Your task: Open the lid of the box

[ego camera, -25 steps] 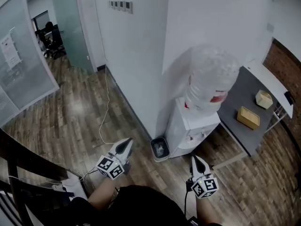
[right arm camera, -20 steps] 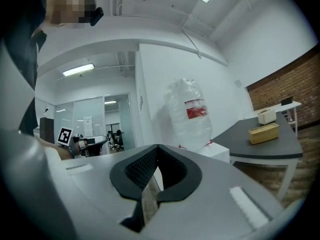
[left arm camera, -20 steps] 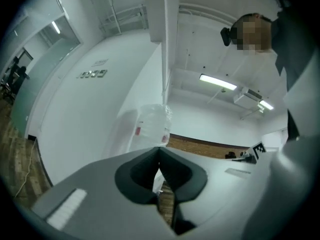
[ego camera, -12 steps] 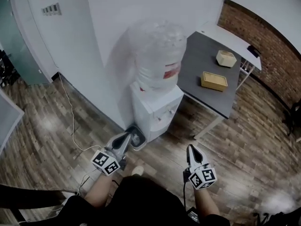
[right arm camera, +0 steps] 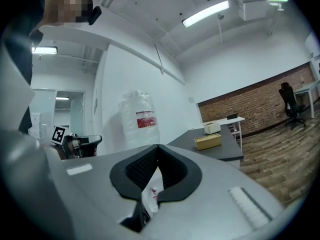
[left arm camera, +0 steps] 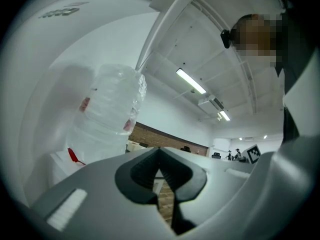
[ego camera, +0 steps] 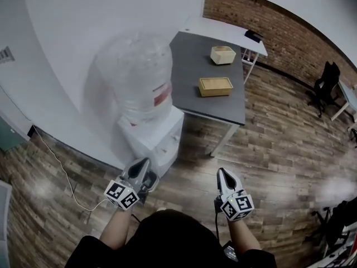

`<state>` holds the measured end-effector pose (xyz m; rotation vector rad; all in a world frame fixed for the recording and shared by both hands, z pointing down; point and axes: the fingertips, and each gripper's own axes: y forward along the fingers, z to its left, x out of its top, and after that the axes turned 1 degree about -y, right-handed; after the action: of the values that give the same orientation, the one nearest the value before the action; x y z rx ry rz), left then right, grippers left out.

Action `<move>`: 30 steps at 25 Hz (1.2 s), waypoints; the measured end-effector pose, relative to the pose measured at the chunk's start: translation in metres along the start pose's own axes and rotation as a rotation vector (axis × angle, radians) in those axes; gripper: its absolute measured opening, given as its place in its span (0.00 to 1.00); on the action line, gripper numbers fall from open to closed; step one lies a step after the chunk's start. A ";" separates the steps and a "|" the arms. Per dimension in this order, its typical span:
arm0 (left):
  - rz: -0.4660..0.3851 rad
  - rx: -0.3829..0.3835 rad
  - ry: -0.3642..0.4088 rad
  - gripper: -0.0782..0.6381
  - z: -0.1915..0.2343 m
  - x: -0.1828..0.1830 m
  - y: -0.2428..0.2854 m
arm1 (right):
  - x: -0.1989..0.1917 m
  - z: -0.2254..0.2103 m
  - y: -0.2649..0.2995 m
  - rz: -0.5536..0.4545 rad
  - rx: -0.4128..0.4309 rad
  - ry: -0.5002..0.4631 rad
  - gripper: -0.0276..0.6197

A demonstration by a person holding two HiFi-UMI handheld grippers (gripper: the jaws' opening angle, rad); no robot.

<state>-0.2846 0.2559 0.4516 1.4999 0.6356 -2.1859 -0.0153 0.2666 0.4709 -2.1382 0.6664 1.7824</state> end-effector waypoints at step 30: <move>0.120 -0.269 -0.009 0.11 -0.012 -0.044 0.162 | 0.008 -0.106 0.029 0.017 -0.214 -0.013 0.05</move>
<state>-0.1688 0.1346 0.4673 1.3515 0.7803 -1.9293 0.0607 0.1887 0.4861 -2.2597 0.5122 1.9533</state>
